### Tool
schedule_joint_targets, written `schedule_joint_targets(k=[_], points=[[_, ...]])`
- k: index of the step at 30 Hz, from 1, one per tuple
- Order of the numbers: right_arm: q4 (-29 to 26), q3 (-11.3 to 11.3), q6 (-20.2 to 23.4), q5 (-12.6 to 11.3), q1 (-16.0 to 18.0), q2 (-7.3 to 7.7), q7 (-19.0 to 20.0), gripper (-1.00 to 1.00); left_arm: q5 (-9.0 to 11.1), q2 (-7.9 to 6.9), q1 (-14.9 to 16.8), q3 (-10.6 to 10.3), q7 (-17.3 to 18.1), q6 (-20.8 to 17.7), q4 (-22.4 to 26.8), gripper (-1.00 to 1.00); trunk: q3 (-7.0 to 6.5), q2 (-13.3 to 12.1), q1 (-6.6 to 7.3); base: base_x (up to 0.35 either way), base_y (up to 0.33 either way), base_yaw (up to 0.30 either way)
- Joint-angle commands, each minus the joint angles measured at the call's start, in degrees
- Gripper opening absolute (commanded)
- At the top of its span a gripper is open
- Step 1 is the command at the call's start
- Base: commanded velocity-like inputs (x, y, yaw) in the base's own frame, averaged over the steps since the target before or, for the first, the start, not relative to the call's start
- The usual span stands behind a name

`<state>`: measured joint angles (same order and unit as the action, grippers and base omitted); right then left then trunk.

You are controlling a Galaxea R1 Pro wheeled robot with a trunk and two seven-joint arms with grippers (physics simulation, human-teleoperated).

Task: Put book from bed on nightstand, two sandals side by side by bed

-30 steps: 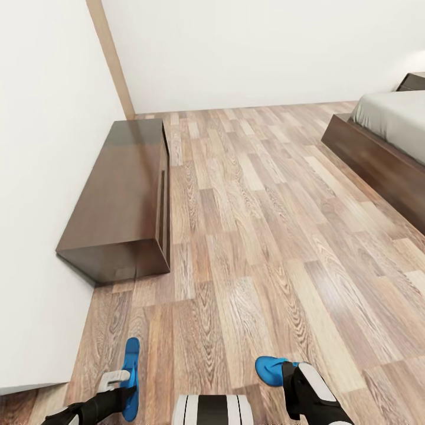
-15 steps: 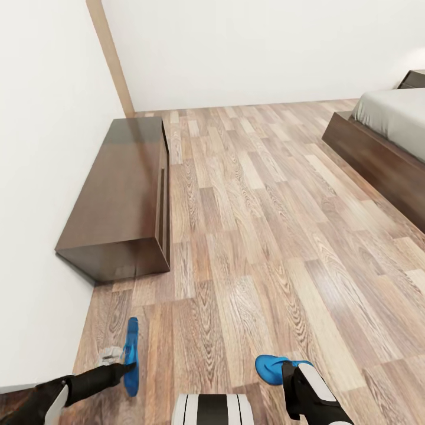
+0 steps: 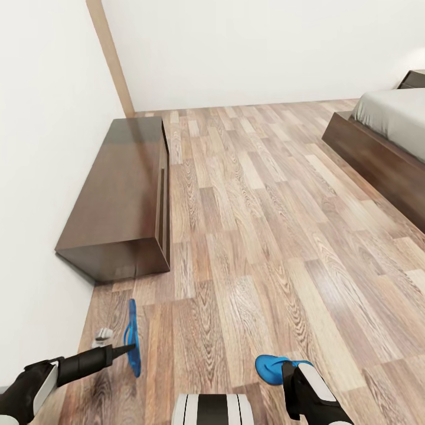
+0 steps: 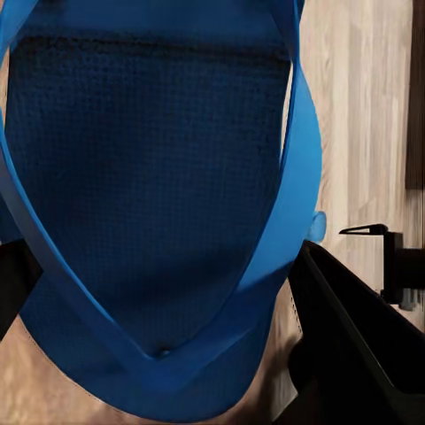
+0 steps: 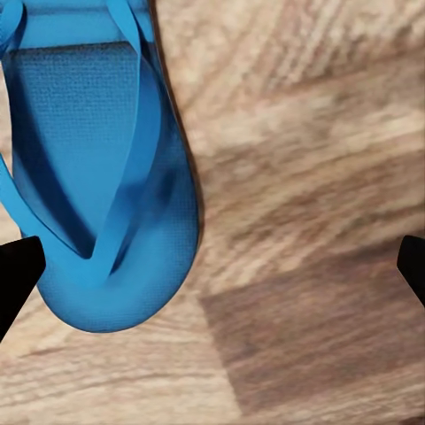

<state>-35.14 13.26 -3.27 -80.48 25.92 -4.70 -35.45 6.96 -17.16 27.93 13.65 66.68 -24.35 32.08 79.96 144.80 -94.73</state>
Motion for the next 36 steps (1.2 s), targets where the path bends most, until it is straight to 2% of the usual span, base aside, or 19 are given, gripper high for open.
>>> schedule_joint_targets(k=[1,11,16,20,28,36], points=[[-0.1,0.2,-0.3,-0.5,0.0,-0.05,-0.1,1.0,0.5,0.01,0.0,0.0,0.1,-0.5,0.0,-1.0,0.04,0.0,0.01,0.0,0.0,0.0],[-0.1,0.2,-0.3,-0.5,0.0,-0.05,-0.1,1.0,1.2,0.02,0.0,0.1,0.0,-0.3,-0.1,-1.0,0.04,0.0,0.01,0.067,0.0,0.0],[-0.1,0.2,-0.3,-0.5,0.0,-0.05,-0.1,1.0,1.2,0.09,0.0,1.7,-0.3,-0.3,-0.1,-1.0,0.04,0.0,0.01,0.006,0.0,0.0],[-0.1,0.2,-0.3,-0.5,0.0,-0.05,-0.1,1.0,1.1,0.16,0.0,2.3,-0.4,-0.2,-0.2,-1.0,0.04,0.0,0.01,0.118,0.0,0.0],[-0.1,0.2,-0.3,-0.5,0.0,-0.05,-0.1,1.0,1.1,0.2,0.0,2.4,-0.4,-0.2,-0.3,-1.0,0.04,0.0,0.01,0.11,0.0,0.0],[-0.1,0.2,-0.3,-0.5,0.0,-0.05,-0.1,1.0,1.0,0.2,0.0,2.4,-0.5,-0.2,-0.3,-1.0,0.04,0.0,0.01,0.235,0.0,0.0]])
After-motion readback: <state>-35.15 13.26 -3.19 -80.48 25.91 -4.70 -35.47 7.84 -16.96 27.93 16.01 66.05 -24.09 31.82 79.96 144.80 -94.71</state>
